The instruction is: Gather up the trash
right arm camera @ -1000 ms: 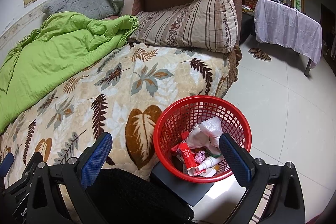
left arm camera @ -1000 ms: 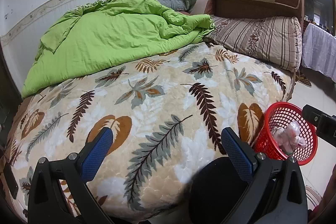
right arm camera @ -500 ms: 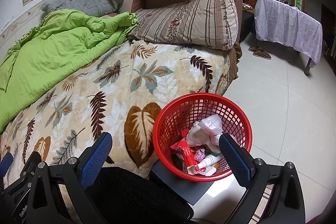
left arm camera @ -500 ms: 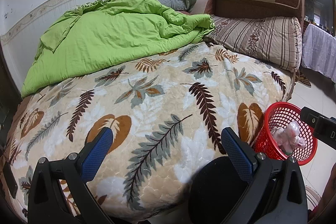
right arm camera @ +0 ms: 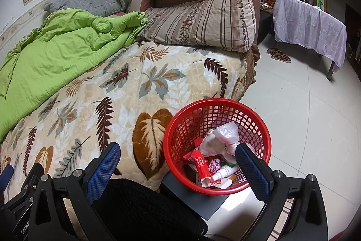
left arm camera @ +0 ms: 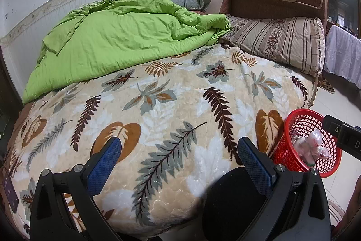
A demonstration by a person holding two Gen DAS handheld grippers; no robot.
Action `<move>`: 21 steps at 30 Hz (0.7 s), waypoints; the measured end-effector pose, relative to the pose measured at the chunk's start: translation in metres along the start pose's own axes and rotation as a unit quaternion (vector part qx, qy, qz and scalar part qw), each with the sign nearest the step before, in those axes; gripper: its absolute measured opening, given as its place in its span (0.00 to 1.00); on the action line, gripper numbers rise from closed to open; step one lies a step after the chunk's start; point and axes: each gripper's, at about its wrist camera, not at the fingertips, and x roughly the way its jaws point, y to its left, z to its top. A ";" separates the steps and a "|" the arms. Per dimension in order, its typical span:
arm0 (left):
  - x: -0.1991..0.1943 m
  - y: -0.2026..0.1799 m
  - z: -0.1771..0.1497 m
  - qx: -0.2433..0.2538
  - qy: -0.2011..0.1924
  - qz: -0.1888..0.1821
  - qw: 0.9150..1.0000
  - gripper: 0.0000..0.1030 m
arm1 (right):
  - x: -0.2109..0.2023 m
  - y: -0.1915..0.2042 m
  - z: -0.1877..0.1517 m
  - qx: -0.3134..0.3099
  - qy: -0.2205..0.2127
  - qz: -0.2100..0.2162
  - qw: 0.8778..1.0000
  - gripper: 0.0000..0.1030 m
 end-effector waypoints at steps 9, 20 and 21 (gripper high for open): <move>0.000 0.000 0.000 0.000 0.000 -0.001 1.000 0.99 | 0.001 0.000 0.000 0.000 0.000 0.000 1.000 1.00; 0.001 0.001 0.000 -0.001 0.001 -0.001 1.000 0.99 | 0.001 0.000 0.001 -0.001 0.000 0.000 1.000 1.00; 0.001 0.001 0.001 -0.001 0.001 -0.001 1.000 0.99 | 0.001 0.000 0.001 -0.001 0.000 0.000 1.000 1.00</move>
